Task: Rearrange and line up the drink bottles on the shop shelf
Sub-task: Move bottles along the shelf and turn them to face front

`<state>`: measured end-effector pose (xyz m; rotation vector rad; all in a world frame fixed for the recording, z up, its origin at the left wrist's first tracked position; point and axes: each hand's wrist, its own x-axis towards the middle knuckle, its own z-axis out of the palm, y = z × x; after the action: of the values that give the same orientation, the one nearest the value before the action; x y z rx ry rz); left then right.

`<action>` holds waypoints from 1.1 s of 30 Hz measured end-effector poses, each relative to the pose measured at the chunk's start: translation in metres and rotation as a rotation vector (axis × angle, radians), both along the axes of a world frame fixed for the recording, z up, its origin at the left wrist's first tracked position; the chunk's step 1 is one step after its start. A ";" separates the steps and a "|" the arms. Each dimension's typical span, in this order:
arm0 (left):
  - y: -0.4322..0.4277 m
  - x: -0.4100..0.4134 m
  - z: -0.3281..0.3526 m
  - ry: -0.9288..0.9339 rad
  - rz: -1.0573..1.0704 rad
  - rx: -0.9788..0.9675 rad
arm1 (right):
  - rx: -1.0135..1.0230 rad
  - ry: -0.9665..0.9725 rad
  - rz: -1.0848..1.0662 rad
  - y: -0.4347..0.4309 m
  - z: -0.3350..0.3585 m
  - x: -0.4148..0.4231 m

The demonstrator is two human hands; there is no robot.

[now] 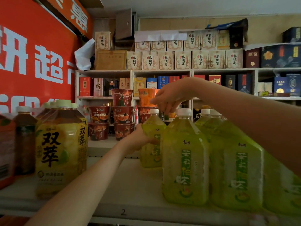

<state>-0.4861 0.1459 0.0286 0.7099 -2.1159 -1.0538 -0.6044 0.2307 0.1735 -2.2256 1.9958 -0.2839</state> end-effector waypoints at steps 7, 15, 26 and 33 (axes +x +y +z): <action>0.063 0.002 -0.012 0.154 0.064 0.004 | -0.311 0.377 -0.127 0.061 -0.041 0.004; 0.121 0.005 -0.048 0.101 0.000 0.037 | -0.912 -0.397 -0.301 0.066 -0.114 0.007; 0.119 -0.003 -0.070 0.089 0.016 0.006 | -0.795 -0.424 -0.252 0.067 -0.112 0.001; 0.096 0.017 -0.045 0.114 0.077 0.201 | -0.741 -0.491 -0.246 0.083 -0.116 0.007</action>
<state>-0.4696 0.2418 -0.0162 0.7999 -1.8887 -1.2458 -0.5973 0.3136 0.0577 -1.9098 2.0584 -1.6454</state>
